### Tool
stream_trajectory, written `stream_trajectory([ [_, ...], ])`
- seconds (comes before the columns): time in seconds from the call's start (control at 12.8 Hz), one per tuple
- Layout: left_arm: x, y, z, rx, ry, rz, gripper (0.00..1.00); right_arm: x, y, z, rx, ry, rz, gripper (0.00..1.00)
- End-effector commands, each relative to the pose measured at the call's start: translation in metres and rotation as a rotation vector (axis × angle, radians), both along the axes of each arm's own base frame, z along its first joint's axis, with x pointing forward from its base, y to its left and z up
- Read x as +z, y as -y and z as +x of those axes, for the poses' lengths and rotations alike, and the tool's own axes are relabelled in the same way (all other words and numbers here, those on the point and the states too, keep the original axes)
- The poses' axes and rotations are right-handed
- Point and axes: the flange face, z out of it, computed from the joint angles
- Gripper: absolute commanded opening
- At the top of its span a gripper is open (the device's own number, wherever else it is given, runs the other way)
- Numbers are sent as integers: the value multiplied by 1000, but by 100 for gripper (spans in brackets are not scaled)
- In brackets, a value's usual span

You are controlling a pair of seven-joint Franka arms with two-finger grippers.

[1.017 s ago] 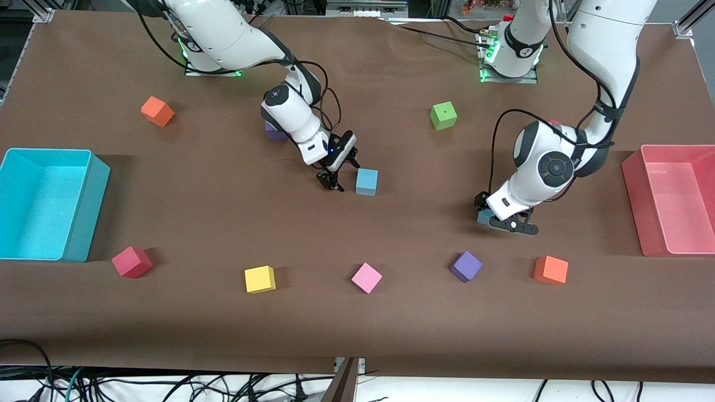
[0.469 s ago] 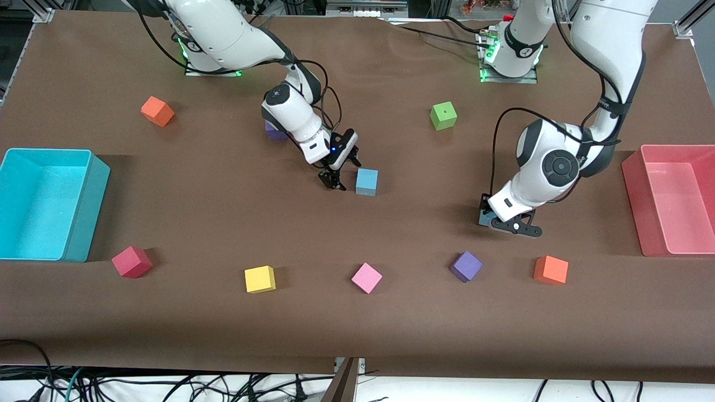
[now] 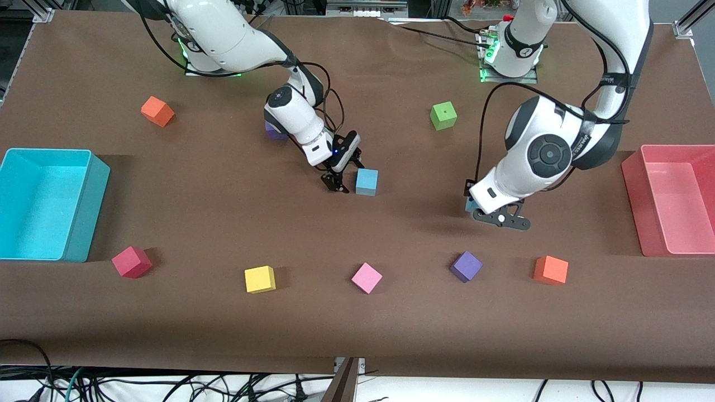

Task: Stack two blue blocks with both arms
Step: 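Carry the cube with the left gripper onto the first light blue cube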

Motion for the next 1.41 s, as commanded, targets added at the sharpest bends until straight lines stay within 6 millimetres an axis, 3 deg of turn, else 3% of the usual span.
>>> stream_trajectory([
  [0.0, 31, 28, 4, 18, 10, -1, 20, -4, -7, 1, 19, 13, 15, 100],
  [0.16, 46, 55, -2, 49, 26, -21, 20, -5, -6, 1, 24, 14, 12, 100],
  [0.47, 47, 129, -26, 96, 14, -62, 20, -7, -4, -1, 26, 11, 8, 100],
  [0.86, 17, 198, -36, 124, -21, -75, 27, -12, 5, -5, 25, 9, 8, 100],
  [1.33, -25, 237, -51, 105, -32, -86, 26, -18, 13, -8, 23, -1, -2, 100],
])
